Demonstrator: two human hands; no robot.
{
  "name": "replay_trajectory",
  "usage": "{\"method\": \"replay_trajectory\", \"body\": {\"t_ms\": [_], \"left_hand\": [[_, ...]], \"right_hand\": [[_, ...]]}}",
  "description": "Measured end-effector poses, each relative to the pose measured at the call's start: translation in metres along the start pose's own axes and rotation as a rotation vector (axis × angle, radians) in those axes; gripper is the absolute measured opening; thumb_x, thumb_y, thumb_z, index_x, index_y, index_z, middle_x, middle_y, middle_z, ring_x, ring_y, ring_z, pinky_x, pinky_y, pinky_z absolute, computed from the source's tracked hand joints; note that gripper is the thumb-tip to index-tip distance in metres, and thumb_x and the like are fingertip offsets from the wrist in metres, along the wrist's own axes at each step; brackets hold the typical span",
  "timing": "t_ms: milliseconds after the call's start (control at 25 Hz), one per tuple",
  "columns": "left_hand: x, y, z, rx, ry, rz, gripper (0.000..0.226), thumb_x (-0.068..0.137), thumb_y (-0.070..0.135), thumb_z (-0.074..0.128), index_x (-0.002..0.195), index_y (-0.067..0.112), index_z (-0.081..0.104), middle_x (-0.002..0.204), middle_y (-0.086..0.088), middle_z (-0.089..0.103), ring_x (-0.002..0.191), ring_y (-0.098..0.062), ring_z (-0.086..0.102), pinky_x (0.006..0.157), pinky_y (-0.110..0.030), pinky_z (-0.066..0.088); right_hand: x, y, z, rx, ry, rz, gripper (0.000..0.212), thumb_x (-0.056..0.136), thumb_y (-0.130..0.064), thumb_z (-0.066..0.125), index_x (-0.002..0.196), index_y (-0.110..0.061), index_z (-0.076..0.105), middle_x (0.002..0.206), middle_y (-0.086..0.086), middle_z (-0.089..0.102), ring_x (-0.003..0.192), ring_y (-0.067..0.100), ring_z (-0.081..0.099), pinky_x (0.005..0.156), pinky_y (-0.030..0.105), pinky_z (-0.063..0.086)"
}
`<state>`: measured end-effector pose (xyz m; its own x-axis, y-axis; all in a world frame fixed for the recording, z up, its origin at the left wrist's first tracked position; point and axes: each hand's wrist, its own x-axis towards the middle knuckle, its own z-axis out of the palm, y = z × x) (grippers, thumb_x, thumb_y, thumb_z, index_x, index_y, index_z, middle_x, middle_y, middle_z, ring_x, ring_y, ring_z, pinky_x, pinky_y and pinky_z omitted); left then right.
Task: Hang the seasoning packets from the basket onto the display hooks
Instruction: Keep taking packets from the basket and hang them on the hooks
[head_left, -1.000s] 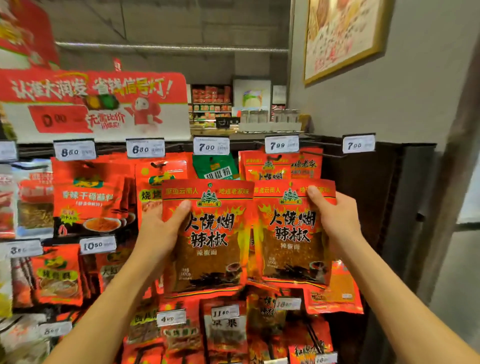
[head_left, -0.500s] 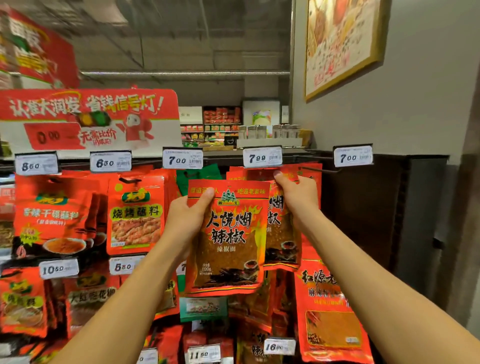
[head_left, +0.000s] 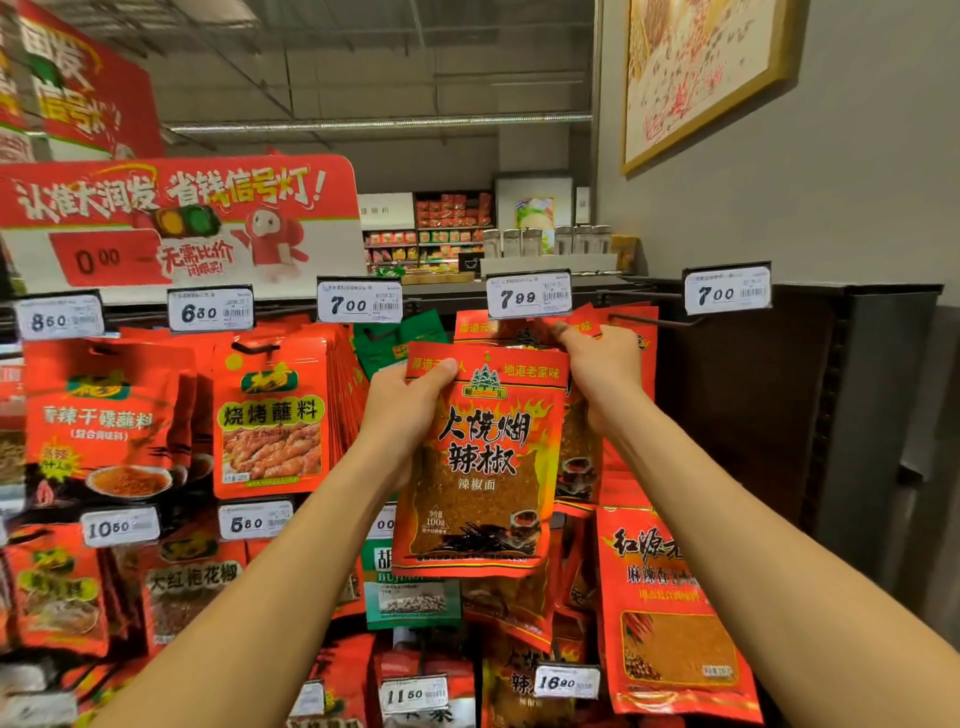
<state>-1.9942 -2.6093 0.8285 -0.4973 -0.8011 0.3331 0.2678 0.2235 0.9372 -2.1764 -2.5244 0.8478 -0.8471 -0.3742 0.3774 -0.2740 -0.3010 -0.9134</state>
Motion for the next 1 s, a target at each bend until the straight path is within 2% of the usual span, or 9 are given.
{"method": "replay_trajectory", "body": {"t_ms": [80, 200, 320, 440, 520, 600, 840, 960, 1000], "left_hand": [[0.0, 0.0, 0.0, 0.002, -0.006, 0.004, 0.014, 0.095, 0.024, 0.066, 0.086, 0.014, 0.069, 0.065, 0.0, 0.074, 0.055, -0.013, 0.071, 0.046, -0.02, 0.05], [0.0, -0.003, 0.0, -0.013, -0.025, -0.01, 0.014, 0.095, 0.024, 0.065, 0.089, 0.013, 0.07, 0.067, -0.001, 0.075, 0.058, -0.014, 0.072, 0.047, -0.021, 0.052], [0.0, -0.006, 0.0, -0.028, -0.032, -0.016, 0.013, 0.096, 0.024, 0.065, 0.09, 0.013, 0.07, 0.068, -0.001, 0.075, 0.059, -0.016, 0.072, 0.049, -0.023, 0.053], [0.004, -0.006, -0.002, -0.034, -0.019, -0.023, 0.013, 0.095, 0.024, 0.066, 0.09, 0.014, 0.07, 0.07, -0.002, 0.076, 0.062, -0.017, 0.073, 0.051, -0.024, 0.054], [0.006, -0.006, -0.003, -0.048, -0.012, -0.02, 0.012, 0.095, 0.024, 0.066, 0.091, 0.013, 0.07, 0.071, -0.003, 0.076, 0.063, -0.017, 0.073, 0.051, -0.024, 0.054], [0.008, -0.006, -0.003, -0.042, -0.019, -0.008, 0.012, 0.094, 0.023, 0.066, 0.09, 0.013, 0.07, 0.071, -0.002, 0.076, 0.062, -0.016, 0.073, 0.05, -0.023, 0.053], [0.015, -0.011, -0.007, -0.067, -0.104, -0.056, 0.011, 0.096, 0.021, 0.065, 0.093, 0.011, 0.07, 0.076, -0.005, 0.078, 0.066, -0.018, 0.074, 0.054, -0.027, 0.057], [0.022, -0.02, -0.004, -0.024, -0.07, -0.075, 0.013, 0.097, 0.021, 0.064, 0.092, 0.01, 0.069, 0.074, -0.007, 0.077, 0.064, -0.019, 0.074, 0.055, -0.028, 0.057], [0.024, -0.023, -0.002, -0.011, -0.055, -0.079, 0.013, 0.097, 0.021, 0.064, 0.092, 0.01, 0.069, 0.074, -0.007, 0.077, 0.064, -0.019, 0.074, 0.056, -0.029, 0.057]], "right_hand": [[0.0, 0.003, -0.002, -0.007, -0.007, 0.012, 0.027, 0.079, -0.033, 0.081, 0.06, -0.018, 0.071, 0.071, 0.006, 0.075, 0.076, 0.037, 0.074, 0.071, 0.055, 0.058], [0.001, 0.005, -0.005, 0.019, -0.009, 0.047, 0.023, 0.078, -0.028, 0.08, 0.08, -0.005, 0.075, 0.08, 0.013, 0.078, 0.08, 0.038, 0.075, 0.076, 0.061, 0.059], [0.0, 0.002, -0.004, 0.015, -0.006, 0.036, 0.014, 0.075, -0.024, 0.08, 0.068, -0.013, 0.075, 0.073, 0.007, 0.077, 0.072, 0.031, 0.075, 0.07, 0.052, 0.06], [0.001, -0.002, -0.001, -0.009, -0.007, 0.022, 0.018, 0.073, -0.024, 0.08, 0.055, -0.023, 0.074, 0.062, 0.0, 0.07, 0.065, 0.025, 0.067, 0.061, 0.041, 0.051], [0.004, -0.004, 0.0, -0.014, 0.005, 0.038, 0.01, 0.073, -0.022, 0.081, 0.069, -0.013, 0.078, 0.069, 0.005, 0.074, 0.068, 0.028, 0.069, 0.061, 0.04, 0.05], [0.006, -0.003, -0.001, -0.028, -0.006, 0.05, 0.021, 0.07, -0.023, 0.083, 0.077, -0.005, 0.077, 0.079, 0.011, 0.077, 0.071, 0.029, 0.071, 0.063, 0.042, 0.053], [0.006, -0.002, -0.002, -0.066, -0.063, 0.049, 0.017, 0.072, -0.024, 0.082, 0.073, -0.008, 0.075, 0.073, 0.008, 0.075, 0.068, 0.027, 0.07, 0.07, 0.059, 0.059], [0.01, 0.002, -0.001, -0.08, -0.045, 0.059, 0.031, 0.07, -0.026, 0.084, 0.083, 0.001, 0.075, 0.084, 0.017, 0.077, 0.079, 0.036, 0.075, 0.073, 0.061, 0.058], [0.013, 0.005, -0.001, -0.07, -0.037, 0.075, 0.03, 0.071, -0.025, 0.084, 0.083, 0.001, 0.075, 0.084, 0.016, 0.077, 0.08, 0.037, 0.075, 0.073, 0.061, 0.058]]}}
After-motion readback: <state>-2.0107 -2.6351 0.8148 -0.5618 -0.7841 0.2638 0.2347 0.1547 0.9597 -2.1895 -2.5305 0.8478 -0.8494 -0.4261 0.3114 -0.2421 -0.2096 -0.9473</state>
